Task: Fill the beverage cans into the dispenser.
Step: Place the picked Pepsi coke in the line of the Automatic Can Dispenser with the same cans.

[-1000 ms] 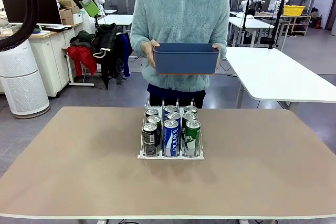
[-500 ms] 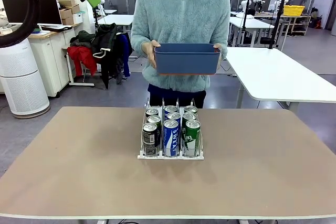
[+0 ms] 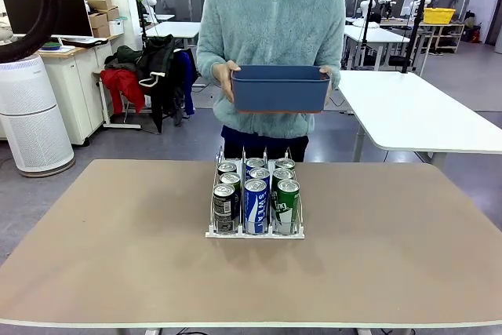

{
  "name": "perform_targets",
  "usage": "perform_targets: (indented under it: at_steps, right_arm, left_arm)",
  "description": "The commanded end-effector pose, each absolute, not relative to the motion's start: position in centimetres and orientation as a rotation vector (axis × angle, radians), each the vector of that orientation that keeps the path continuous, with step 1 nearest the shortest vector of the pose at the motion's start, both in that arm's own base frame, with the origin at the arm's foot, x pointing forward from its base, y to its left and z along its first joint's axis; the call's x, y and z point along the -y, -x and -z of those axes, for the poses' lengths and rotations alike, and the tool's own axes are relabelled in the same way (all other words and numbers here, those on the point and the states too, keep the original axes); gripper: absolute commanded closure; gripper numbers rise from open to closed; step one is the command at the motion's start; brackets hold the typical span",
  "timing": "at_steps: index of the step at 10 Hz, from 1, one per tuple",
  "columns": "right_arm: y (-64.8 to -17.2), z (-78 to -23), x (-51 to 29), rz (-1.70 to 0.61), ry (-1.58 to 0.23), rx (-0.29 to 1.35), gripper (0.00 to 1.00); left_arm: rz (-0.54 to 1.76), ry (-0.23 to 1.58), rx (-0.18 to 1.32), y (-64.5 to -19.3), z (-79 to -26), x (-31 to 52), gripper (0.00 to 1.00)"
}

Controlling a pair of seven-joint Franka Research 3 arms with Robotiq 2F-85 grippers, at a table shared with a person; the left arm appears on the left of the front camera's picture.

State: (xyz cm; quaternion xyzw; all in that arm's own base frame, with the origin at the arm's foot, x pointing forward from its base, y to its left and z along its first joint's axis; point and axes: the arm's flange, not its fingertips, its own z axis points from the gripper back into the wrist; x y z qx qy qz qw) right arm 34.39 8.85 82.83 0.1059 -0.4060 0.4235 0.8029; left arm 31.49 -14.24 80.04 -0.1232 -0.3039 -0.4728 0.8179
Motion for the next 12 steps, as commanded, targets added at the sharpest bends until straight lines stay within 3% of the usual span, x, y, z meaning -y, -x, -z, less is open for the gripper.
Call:
perform_targets:
  at_steps: [1, 12]
  right_arm:
    - [-34.36, -82.77, -8.87, -0.906, -0.226, 0.872, 0.00]
    - [-34.36, -82.77, -8.87, -0.906, -0.226, 0.872, 0.00]
  left_arm:
    - [1.000, 0.223, 0.650, -31.68, -80.64, 14.18, 0.00]
    - [1.007, 0.239, 0.660, -31.56, -80.75, 14.25, 0.00]
